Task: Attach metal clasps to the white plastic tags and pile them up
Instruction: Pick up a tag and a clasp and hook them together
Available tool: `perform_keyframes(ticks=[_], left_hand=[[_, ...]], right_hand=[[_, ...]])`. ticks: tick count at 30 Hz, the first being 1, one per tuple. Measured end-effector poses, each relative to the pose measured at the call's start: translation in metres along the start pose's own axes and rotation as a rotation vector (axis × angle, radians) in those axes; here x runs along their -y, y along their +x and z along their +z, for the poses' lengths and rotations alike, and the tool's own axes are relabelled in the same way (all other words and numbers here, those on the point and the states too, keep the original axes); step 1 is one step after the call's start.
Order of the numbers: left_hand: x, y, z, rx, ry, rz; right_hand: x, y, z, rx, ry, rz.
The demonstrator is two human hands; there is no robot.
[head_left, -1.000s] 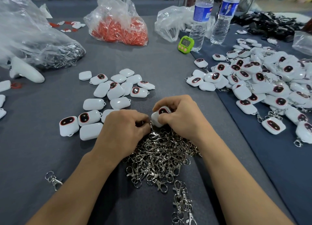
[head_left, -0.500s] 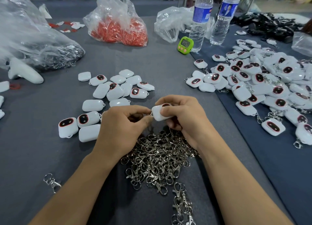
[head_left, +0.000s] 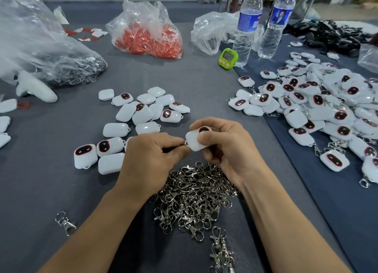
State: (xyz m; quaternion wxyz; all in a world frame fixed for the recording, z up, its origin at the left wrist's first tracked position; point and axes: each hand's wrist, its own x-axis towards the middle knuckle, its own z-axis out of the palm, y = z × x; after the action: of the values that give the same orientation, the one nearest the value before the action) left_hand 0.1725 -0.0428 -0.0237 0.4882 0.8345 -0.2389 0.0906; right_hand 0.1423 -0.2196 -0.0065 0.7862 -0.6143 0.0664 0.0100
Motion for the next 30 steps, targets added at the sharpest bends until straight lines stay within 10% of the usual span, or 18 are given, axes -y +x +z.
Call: perform_keyframes(ticks=[4,14,26,30], left_hand=[[-0.004,-0.004,0.005,-0.077,0.173,0.074],[-0.008,0.007,0.005,0.111,-0.455,-0.255],[-0.01,-0.004,0.002,-0.078,0.542,0.218],[-0.009,-0.003,0.004,-0.047,0.203,0.059]], right_hand=[[-0.002,0.001,0.003,-0.03,0.017,0.009],[0.003,-0.001,-0.001,0.028,0.118,0.037],[-0.004,-0.001,0.006,-0.036,0.034,-0.007],[0.0,-0.001,0.003,-0.029,0.085,0.018]])
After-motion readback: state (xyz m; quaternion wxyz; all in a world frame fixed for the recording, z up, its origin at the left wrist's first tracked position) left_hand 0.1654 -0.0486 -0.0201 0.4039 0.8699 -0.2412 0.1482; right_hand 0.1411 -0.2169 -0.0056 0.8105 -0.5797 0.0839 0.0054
